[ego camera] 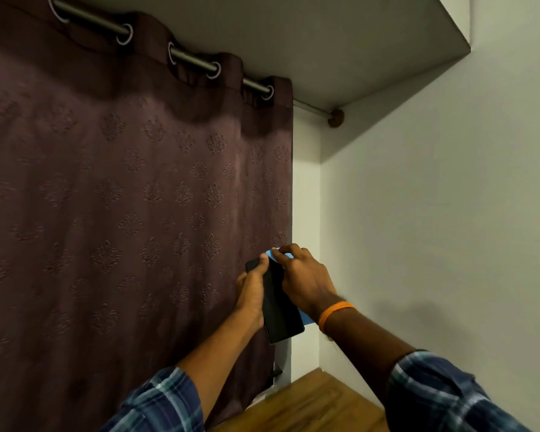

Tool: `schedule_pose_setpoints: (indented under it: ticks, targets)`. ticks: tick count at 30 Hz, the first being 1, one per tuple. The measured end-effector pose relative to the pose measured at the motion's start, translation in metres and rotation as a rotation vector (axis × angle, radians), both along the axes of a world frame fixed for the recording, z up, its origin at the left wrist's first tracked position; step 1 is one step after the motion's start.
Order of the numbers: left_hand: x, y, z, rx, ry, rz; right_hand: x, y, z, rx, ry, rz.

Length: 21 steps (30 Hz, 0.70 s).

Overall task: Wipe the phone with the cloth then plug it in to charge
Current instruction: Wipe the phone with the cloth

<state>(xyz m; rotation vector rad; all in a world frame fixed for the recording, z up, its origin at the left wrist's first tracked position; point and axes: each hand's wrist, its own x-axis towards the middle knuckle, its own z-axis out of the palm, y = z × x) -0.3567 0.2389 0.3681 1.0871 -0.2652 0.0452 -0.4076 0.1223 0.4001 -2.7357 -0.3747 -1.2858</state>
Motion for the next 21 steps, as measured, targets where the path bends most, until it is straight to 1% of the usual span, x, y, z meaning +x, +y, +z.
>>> schedule_pose_setpoints:
  ticks: [3,7,12,17,21]
  targets:
    - [0.002,0.002,0.003,-0.025,0.002,0.022,0.005,-0.002,-0.005,0.011,0.0,0.024]
    - [0.009,0.005,0.008,-0.101,0.053,0.008,0.001,-0.008,-0.018,-0.047,0.022,0.053]
    - [0.016,0.01,0.009,-0.112,0.103,0.126,-0.006,-0.023,-0.044,-0.073,0.098,0.124]
    - [0.026,0.016,0.008,-0.069,0.065,0.232,-0.015,-0.046,-0.063,-0.122,0.167,0.148]
    - [0.03,0.01,0.005,-0.078,0.043,0.258,-0.022,-0.061,-0.066,-0.15,0.222,0.148]
